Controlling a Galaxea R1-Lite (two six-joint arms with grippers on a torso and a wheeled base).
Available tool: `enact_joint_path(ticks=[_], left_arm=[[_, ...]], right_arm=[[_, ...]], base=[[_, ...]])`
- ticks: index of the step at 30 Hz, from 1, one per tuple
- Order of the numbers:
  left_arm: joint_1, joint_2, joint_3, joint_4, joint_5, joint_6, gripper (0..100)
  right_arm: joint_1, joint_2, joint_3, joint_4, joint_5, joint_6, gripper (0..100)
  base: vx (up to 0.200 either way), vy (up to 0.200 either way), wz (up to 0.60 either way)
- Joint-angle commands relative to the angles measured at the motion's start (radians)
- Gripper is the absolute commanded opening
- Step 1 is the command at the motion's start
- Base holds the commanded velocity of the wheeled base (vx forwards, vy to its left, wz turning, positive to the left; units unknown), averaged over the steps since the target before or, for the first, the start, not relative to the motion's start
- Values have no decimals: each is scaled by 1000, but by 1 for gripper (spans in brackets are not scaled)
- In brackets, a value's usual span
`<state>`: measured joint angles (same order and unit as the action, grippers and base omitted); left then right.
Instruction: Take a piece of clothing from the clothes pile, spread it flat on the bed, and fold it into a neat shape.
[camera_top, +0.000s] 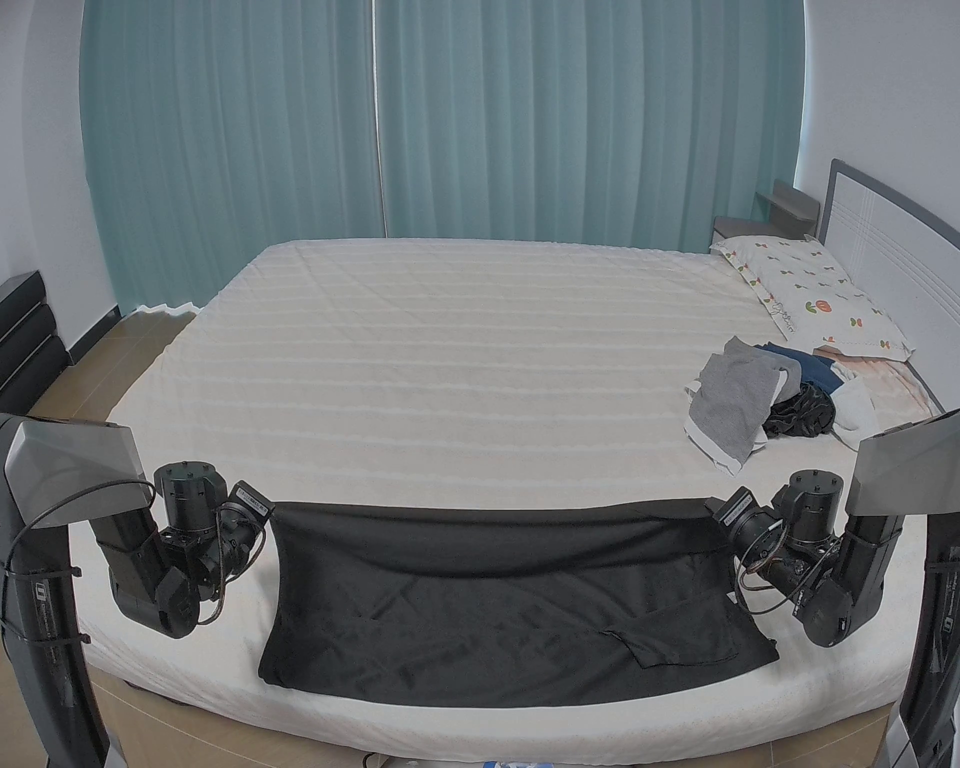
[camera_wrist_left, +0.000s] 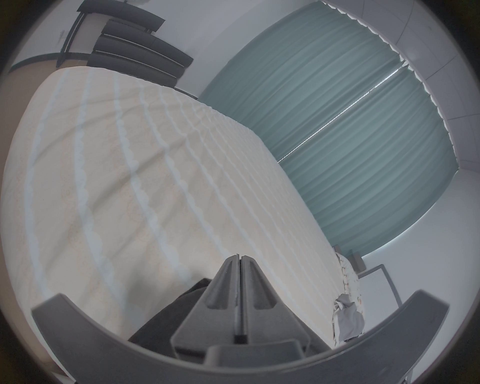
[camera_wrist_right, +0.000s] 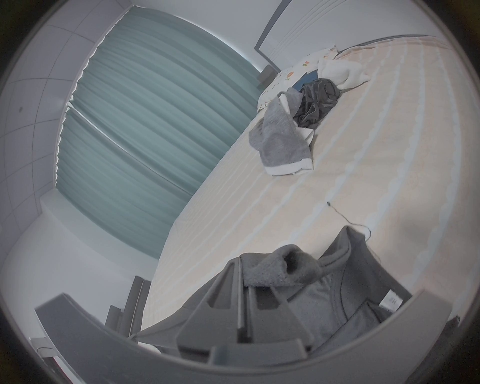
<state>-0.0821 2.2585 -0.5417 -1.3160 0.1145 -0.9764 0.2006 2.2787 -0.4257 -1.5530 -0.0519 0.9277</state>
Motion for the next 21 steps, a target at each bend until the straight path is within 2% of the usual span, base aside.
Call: enact_joint_path(ticks=[1, 18, 21], left_arm=[[5, -19, -15, -2, 1, -5, 0], [22, -11, 0, -3, -16, -1, 0], [22, -16, 34, -5, -25, 39, 0]], right_arm=[[-18, 16, -16, -13, 3, 2, 0], [-12, 22, -13, -13, 30, -20, 0], [-23, 15, 12, -13, 50, -43, 0]], base=[[0, 0, 0], [0, 0, 0], [0, 0, 0]])
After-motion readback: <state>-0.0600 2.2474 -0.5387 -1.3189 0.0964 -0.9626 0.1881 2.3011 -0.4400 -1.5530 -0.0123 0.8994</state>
